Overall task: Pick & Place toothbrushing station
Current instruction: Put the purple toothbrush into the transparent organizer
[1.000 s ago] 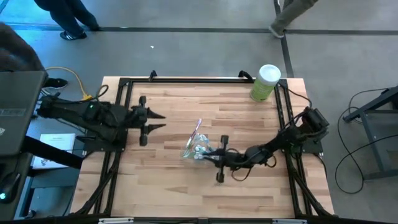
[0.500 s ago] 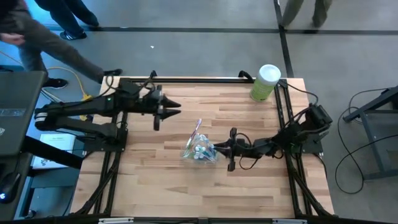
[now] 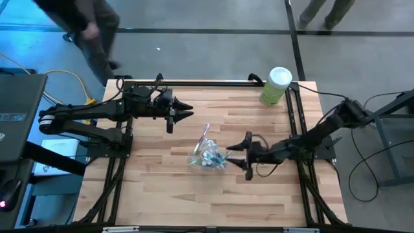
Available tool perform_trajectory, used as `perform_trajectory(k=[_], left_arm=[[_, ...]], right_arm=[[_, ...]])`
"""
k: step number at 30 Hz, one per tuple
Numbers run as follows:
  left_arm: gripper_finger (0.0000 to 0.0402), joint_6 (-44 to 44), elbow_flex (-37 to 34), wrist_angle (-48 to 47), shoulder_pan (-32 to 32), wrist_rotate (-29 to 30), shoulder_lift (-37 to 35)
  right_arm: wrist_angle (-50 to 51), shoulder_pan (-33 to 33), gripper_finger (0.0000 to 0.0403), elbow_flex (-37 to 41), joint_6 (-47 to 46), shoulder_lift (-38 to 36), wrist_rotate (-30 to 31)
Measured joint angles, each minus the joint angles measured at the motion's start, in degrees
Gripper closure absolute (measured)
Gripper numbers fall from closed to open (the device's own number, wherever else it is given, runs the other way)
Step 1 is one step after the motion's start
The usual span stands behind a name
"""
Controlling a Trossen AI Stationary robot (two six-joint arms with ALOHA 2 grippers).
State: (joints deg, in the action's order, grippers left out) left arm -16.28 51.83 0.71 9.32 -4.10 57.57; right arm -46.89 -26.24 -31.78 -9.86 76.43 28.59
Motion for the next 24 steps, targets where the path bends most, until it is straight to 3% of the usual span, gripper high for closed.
perform_trajectory(k=[2,5,8,12,18,24], left_arm=[[0.028,-0.08,0.02,0.14,-0.36,0.04,-0.08],[0.028,-0.09,0.02,-0.46,-0.76,0.92,0.47],[0.028,-4.33,0.04,-5.7,-0.46,1.43,0.53],[0.028,-12.63,0.0,-15.44,3.16,2.17,2.68],[0.028,-14.24,0.21,-15.19,4.83,2.49,11.22],[0.028,-18.75,0.07,-14.75,4.87,3.05,22.77]], right_arm=[[4.57,-0.02,0.0201,-1.26,0.78,0.29,0.04],[3.59,-0.38,0.0199,-4.1,2.93,0.13,0.12],[6.01,-2.45,0.02,-7.75,7.24,-1.95,3.58],[20.93,-4.62,0.0203,-16.66,6.36,-6.19,9.83],[45.99,-6.37,0.0204,-31.31,0.43,-7.23,17.08],[51.64,-5.79,0.0204,-37.81,-0.37,-5.41,18.14]])
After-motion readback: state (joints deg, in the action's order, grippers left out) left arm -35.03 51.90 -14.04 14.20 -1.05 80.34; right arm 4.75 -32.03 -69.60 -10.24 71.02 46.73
